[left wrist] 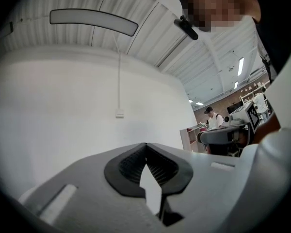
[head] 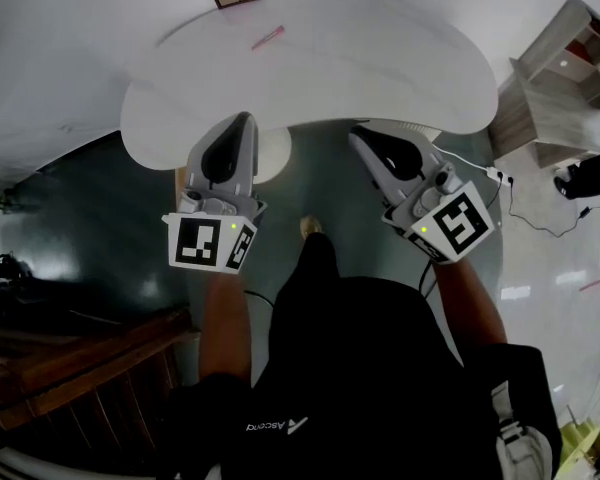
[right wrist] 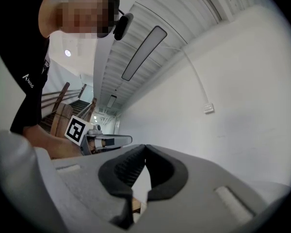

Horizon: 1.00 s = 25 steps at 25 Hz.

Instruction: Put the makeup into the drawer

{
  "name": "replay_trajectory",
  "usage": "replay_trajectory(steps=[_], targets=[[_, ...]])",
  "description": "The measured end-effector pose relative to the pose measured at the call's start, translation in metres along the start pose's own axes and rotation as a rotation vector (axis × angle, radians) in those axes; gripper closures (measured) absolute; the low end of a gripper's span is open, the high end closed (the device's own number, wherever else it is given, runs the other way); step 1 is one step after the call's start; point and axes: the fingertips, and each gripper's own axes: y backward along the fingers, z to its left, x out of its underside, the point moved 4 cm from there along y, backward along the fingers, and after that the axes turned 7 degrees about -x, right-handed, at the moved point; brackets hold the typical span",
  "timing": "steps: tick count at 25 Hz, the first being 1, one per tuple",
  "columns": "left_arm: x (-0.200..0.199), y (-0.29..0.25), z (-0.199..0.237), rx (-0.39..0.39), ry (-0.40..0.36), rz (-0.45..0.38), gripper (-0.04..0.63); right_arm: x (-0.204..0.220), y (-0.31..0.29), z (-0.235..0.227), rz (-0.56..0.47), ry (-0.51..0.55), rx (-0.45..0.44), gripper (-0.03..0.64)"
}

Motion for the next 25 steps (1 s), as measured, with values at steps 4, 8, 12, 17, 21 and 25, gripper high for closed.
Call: replay_trajectory(steps=[4, 8, 12, 17, 21, 25], targets=[[0.022, -0.04, 0.04, 0.025, -0.012, 0.021, 0.584, 0.015, -0.039, -0.031, 0.025, 0.003, 0.016, 0.614], [0.041, -0.078, 0.081, 0.051, -0.003, 0.042, 0.584, 0.028, -0.083, -0.06, 0.062, -0.011, 0.037, 0.614], [0.058, -0.113, 0.117, 0.077, 0.011, 0.051, 0.584, 0.038, -0.127, -0.086, 0.074, -0.01, 0.049, 0.614], [0.075, -0.148, 0.147, 0.118, 0.008, 0.081, 0.584, 0.045, -0.164, -0.113, 0.098, -0.017, 0.083, 0.614], [0.092, -0.176, 0.161, 0.145, 0.0, 0.119, 0.584, 0.054, -0.179, -0.134, 0.119, -0.025, 0.097, 0.614], [0.106, -0.203, 0.164, 0.169, -0.022, 0.167, 0.584, 0.063, -0.187, -0.154, 0.135, -0.022, 0.094, 0.614]])
